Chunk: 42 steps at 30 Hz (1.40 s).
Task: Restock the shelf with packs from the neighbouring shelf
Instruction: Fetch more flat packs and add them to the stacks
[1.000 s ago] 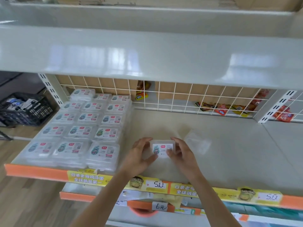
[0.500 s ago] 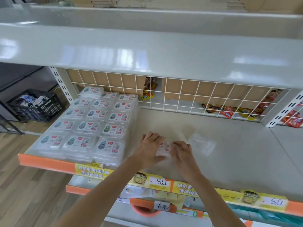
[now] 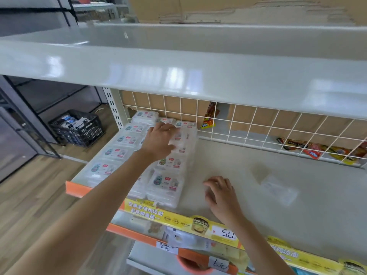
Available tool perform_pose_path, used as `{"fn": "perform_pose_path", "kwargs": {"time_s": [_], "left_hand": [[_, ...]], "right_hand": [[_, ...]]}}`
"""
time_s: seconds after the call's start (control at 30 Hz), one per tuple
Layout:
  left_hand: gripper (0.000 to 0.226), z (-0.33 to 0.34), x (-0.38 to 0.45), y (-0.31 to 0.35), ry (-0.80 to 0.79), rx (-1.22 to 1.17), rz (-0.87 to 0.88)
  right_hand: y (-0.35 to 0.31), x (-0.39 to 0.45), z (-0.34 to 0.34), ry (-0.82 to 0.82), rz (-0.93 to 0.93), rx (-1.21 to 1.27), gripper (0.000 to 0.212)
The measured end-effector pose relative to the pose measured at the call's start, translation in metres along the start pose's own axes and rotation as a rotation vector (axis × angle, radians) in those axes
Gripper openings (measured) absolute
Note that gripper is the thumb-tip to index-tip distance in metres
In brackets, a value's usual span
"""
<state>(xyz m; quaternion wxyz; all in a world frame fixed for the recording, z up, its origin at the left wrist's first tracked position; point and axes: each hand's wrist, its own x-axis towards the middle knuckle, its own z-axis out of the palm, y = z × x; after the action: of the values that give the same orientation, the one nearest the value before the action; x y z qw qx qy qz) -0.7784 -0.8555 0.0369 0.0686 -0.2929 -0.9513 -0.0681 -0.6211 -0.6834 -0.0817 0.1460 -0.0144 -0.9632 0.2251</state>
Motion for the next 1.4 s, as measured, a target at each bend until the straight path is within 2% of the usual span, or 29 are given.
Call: {"fn": "perform_pose_path", "kwargs": {"time_s": [0.07,0.2,0.3,0.43,0.67,0.77,0.83,0.97,1.1,1.17,1.23,1.3,1.4], "left_hand": [[0.048,0.007,0.006,-0.009,0.058,0.010,-0.039],[0.053,0.025,0.002,-0.007,0.111,-0.045,-0.017],[0.048,0.034,0.002,-0.010,0.029,-0.056,0.032],[0.050,0.038,0.024,-0.021,-0.087,-0.094,0.009],[0.052,0.027,0.046,-0.024,-0.164,-0.069,-0.057],[0.054,0.021,0.043,-0.011,-0.120,-0.065,-0.062],[0.052,0.020,0.036,0.006,-0.054,-0.069,-0.015],[0.044,0.025,0.011,0.053,0.023,-0.102,0.145],[0.037,0.039,-0.022,0.096,0.066,-0.224,0.333],[0.040,0.045,-0.034,0.113,0.061,-0.270,0.391],[0.040,0.054,-0.041,0.127,-0.006,-0.291,0.414],[0.039,0.065,-0.045,0.135,-0.049,-0.284,0.432],[0.049,0.071,-0.047,0.141,-0.083,-0.300,0.467]], "right_hand": [[0.000,0.001,0.000,0.011,0.005,0.005,0.028],[0.001,0.000,-0.001,0.003,-0.002,0.017,0.028],[0.002,0.001,0.000,-0.002,0.000,0.024,0.028],[0.002,0.001,0.002,0.000,0.009,0.011,0.029],[0.002,-0.001,-0.004,-0.054,-0.008,0.074,0.044],[0.007,-0.005,-0.021,-0.060,0.016,0.106,0.048],[0.016,-0.010,-0.034,0.012,0.030,0.077,0.046],[0.044,-0.024,-0.063,0.139,0.072,-0.014,0.025],[0.079,-0.035,-0.089,0.305,0.194,-0.230,0.026],[0.093,-0.036,-0.096,0.245,0.400,-0.285,0.041],[0.103,-0.039,-0.098,0.088,0.565,-0.260,0.053],[0.102,-0.040,-0.096,0.013,0.545,-0.154,0.051],[0.077,-0.038,-0.093,-0.037,0.461,0.217,0.030]]}}
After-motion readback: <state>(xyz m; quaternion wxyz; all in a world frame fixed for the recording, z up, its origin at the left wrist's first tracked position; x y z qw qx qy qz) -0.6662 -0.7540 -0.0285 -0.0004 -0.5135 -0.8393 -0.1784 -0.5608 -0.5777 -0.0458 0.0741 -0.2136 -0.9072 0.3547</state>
